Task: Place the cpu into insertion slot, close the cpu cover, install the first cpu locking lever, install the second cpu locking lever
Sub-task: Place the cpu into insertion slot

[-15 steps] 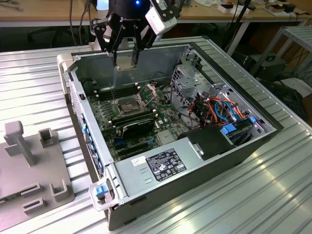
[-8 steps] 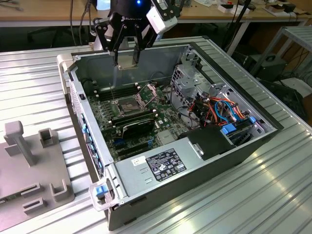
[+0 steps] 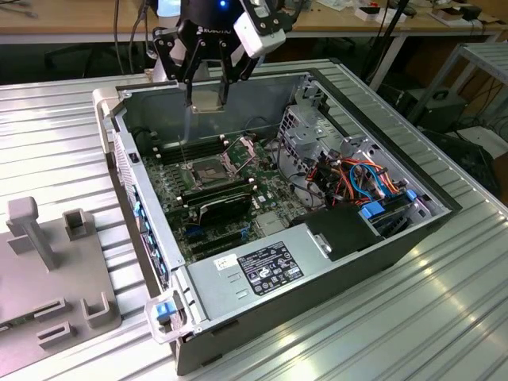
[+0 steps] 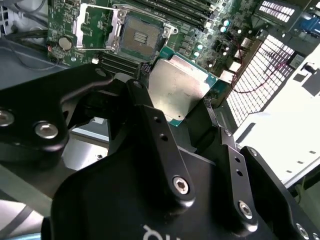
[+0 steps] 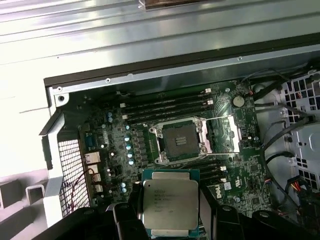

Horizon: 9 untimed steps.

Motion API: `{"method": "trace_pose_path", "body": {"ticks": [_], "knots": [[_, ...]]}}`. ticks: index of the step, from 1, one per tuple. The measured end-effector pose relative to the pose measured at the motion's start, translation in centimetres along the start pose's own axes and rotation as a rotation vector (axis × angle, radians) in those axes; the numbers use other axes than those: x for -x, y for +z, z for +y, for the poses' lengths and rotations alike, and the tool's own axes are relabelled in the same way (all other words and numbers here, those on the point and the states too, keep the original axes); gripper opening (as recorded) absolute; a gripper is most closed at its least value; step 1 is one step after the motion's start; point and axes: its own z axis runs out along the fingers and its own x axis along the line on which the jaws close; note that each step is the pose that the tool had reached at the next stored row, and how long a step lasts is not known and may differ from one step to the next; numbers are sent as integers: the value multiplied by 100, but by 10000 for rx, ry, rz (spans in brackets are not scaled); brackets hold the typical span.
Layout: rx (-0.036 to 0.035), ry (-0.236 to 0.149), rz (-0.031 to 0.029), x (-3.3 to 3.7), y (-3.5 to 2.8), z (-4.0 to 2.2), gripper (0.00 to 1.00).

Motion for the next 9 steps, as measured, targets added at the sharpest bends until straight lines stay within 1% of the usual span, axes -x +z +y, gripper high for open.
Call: {"method": "trace_pose_path", "body": {"ticks": [1,3,4,5,8,9], "knots": [[-5,256,-11,0,2,0,55],[-12,571,-26,0,6,0,55],[-23,1012,-45,0,10,0,55],[-28,1242,-56,0,12,0,55],[-39,1714,-77,1,16,0,55],[-42,1810,-81,1,16,0,55]]}}
